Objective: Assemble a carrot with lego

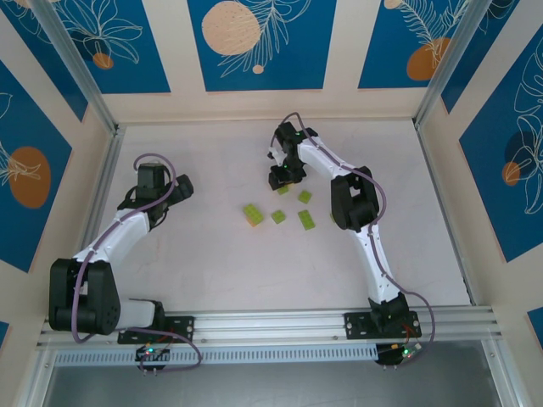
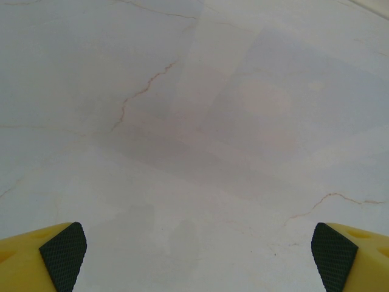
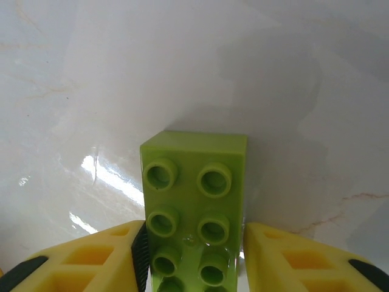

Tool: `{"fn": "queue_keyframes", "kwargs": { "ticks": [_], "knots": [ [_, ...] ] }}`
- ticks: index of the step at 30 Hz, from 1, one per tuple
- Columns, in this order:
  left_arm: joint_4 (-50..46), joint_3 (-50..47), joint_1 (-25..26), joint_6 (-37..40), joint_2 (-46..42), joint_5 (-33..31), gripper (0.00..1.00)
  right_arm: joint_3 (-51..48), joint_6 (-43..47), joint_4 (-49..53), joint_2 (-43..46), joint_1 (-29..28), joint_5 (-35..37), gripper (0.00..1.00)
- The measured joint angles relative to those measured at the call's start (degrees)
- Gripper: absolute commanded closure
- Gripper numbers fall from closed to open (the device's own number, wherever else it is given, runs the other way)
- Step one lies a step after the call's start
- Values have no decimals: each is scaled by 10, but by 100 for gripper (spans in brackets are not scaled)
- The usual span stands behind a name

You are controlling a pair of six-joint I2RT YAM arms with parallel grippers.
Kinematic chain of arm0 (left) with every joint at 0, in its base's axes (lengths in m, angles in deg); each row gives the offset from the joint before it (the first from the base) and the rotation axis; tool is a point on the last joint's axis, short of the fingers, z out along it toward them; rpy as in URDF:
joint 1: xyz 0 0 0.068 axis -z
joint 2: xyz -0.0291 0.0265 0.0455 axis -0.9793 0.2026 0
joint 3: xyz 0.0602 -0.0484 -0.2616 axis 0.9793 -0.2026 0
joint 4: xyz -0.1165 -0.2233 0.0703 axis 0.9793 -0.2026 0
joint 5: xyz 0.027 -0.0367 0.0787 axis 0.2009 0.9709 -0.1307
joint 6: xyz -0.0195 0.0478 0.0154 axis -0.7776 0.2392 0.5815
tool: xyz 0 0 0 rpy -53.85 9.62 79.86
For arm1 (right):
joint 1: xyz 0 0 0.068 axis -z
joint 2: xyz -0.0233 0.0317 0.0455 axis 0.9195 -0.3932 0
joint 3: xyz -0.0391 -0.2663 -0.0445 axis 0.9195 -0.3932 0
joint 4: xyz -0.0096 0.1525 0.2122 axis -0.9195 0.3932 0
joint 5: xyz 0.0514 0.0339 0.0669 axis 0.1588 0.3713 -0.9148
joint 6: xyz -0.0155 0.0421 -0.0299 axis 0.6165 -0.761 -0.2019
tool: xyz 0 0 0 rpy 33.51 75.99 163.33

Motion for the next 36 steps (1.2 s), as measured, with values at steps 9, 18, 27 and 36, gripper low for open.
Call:
{"fn": "queue_keyframes", "kwargs": {
  "ticks": [9, 18, 27, 36],
  "knots": [
    [0, 0, 0, 0, 0, 0, 2, 19, -2, 0, -3, 0, -7, 52],
    [0, 0, 0, 0, 0, 0, 2, 38, -3, 1, -24, 1, -7, 57],
    [0, 0, 0, 0, 0, 0, 2, 42, -6, 3, -25, 0, -8, 65],
    [0, 0, 0, 0, 0, 0, 2, -31, -12, -2, 24, -4, -10, 67]
  ]
}}
